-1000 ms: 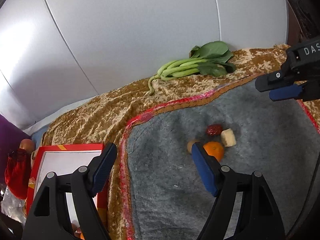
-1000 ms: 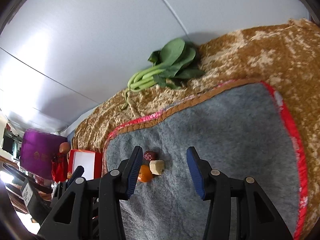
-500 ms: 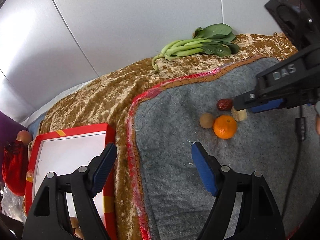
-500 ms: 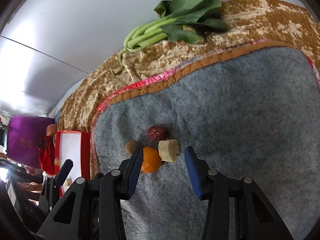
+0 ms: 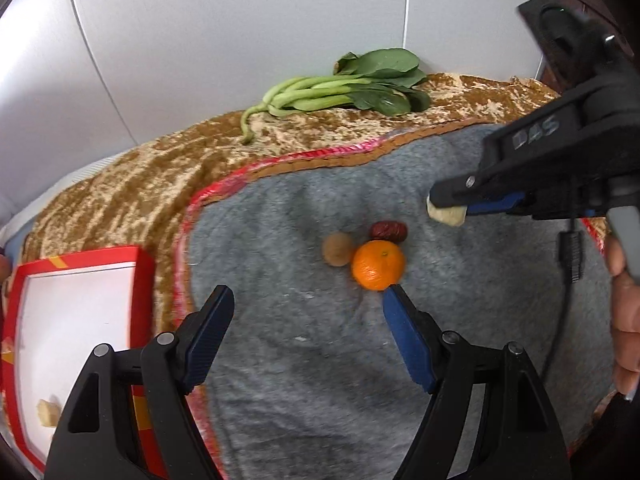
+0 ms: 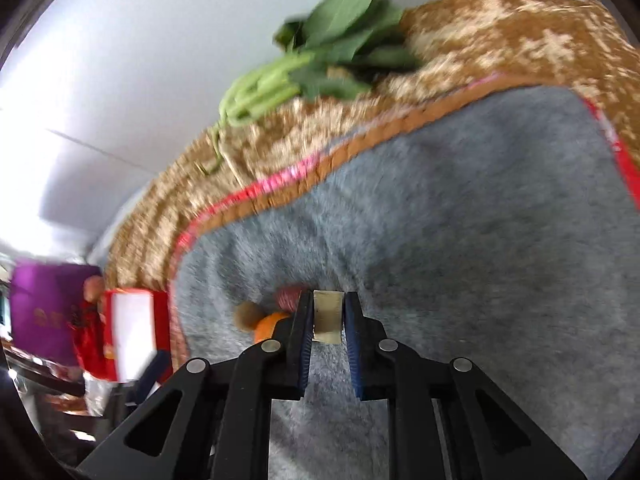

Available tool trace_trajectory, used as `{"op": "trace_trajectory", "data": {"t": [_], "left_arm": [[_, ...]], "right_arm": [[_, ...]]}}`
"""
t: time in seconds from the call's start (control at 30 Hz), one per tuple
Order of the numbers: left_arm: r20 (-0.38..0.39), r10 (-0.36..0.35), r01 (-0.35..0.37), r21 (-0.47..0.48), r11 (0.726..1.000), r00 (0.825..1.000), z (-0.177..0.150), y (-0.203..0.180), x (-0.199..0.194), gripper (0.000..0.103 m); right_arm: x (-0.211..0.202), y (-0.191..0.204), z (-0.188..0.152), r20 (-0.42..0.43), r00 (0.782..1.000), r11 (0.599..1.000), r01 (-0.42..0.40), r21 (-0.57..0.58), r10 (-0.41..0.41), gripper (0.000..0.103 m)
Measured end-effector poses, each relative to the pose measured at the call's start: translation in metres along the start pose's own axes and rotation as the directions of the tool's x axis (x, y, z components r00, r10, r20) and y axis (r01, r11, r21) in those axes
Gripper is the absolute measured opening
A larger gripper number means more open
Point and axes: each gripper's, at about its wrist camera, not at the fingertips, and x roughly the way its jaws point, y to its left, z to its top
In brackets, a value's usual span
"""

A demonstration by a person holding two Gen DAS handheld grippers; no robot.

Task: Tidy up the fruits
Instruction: 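Close right tool on a small banana piece while left tool closes on a mandarin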

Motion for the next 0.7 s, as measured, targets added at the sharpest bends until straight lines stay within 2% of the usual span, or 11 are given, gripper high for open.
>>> {"op": "trace_trajectory", "data": {"t": [0.07,0.2,0.6,0.67,0.7], "left_arm": [[-0.01,-0.03,0.03,-0.009,0.999,0.999,0.002,-0.007,0.005,0.077],[-0.029,-0.039,0.039,-0.013,0.999,0.999,0.004,-0.019,0.018,0.077],[-0.055,0.001,-0.003,-0.045,0.999,0.998,0.014,-0.031,0.054,0.077],[-0.048,-0.001,-0.002,-0.057,0.998,0.999,0.012,-0.028,0.056,0.072],[-0.044,0.004,-0.007,-0.064,0.998,0.999,0.012,-0.026,0.056,0.065]], "right_arm": [[-0.013,-0.005,0.001,0.018,0.999,0.999,-0.033,0.017,0.033,0.015],[-0.021,-0.012,0.002,0.021,0.998,0.997,-0.065,0.032,0.064,0.015],[-0.036,-0.032,-0.005,0.031,0.995,0.994,-0.093,0.051,0.092,0.015],[-0.037,-0.033,-0.005,0.033,0.995,0.994,-0.094,0.048,0.092,0.015],[-0.039,-0.033,-0.006,0.035,0.995,0.994,-0.094,0.046,0.093,0.015]]}}
